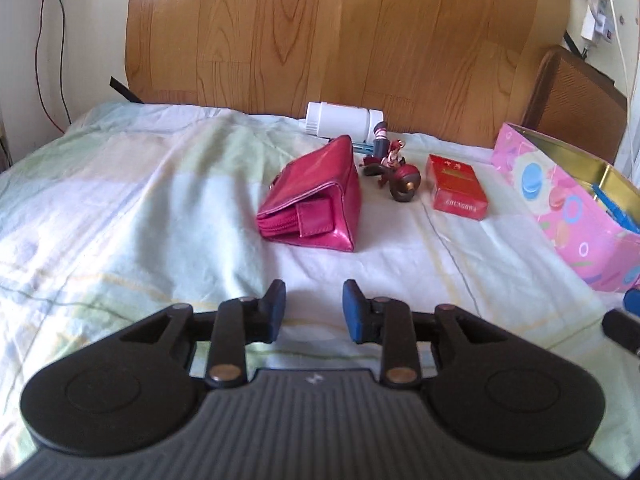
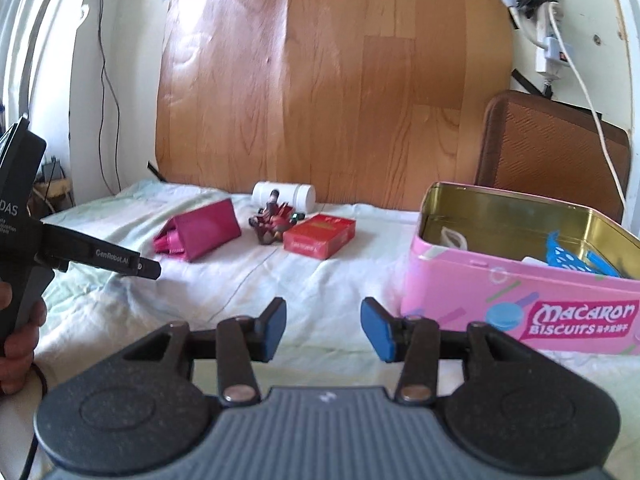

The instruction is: Organize rigid objects

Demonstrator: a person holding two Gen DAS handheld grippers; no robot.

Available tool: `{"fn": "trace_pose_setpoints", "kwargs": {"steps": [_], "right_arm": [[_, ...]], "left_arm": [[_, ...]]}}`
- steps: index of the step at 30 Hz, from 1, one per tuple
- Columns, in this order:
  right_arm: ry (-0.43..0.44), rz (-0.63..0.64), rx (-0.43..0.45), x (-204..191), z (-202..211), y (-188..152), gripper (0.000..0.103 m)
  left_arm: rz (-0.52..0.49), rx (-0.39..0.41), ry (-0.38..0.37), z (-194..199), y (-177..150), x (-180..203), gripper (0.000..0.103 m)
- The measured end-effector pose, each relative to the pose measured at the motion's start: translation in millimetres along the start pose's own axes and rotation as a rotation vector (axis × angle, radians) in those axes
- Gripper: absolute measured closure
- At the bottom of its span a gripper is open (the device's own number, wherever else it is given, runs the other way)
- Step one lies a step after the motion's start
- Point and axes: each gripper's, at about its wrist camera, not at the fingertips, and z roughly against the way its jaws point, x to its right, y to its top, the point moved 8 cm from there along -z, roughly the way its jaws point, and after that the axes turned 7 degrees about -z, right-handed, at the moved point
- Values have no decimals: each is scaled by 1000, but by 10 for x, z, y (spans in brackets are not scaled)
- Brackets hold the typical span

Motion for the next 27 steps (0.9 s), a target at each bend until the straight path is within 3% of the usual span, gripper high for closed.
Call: {"fn": "trace_pose_setpoints", "kwargs": {"steps": [10,13,17,20,23,27], "right_arm": [[-17,-19,-53,48,-88,-36,55],[-10,-30,-46,65,-74,-35,54],[-1,-39,-39,65,-62,-31,53],[3,-43,-36,66,-56,-26,53],[9,-54,-15,72,-18,-14,52],[23,-70,9,87,31,0,49]], "left_arm": [[1,55,-22,90,-8,2,61],[26,116,13,237,14,-93,59],[-15,184,125,469,80,-250,47],[-103,92,185,349,15,-309,44],[-81,-34,129,186,-169,-364,46],[-120,-38,130,351,-274,-388,46]]}}
